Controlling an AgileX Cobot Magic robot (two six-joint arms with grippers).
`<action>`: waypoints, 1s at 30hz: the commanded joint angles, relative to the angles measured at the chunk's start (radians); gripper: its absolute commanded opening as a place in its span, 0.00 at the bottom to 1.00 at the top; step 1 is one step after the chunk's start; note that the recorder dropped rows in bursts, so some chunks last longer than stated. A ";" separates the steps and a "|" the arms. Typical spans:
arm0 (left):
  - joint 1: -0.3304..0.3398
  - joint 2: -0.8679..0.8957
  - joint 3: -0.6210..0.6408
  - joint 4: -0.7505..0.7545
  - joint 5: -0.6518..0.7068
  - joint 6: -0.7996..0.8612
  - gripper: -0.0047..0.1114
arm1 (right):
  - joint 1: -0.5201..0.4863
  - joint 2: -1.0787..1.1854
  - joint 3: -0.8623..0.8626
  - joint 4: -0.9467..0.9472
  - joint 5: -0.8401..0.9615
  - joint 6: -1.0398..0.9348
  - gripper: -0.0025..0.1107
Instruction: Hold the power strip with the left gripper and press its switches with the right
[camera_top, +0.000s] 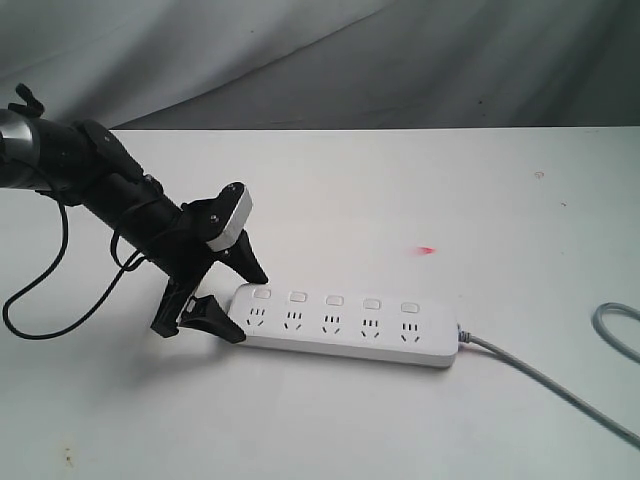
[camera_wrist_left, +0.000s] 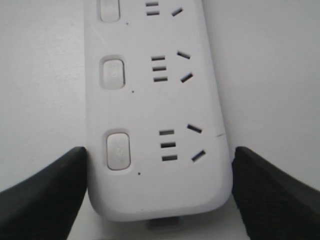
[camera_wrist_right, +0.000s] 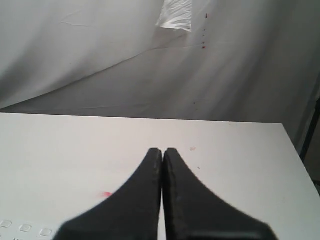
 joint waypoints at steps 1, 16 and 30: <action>-0.006 0.001 -0.007 -0.014 0.003 0.008 0.34 | -0.008 -0.004 0.005 -0.046 0.001 0.018 0.02; -0.006 0.001 -0.007 -0.014 0.003 0.008 0.34 | -0.008 -0.247 0.427 -0.090 -0.211 -0.008 0.02; -0.006 0.001 -0.007 -0.012 0.006 0.008 0.34 | -0.029 -0.449 0.713 -0.090 -0.313 -0.004 0.02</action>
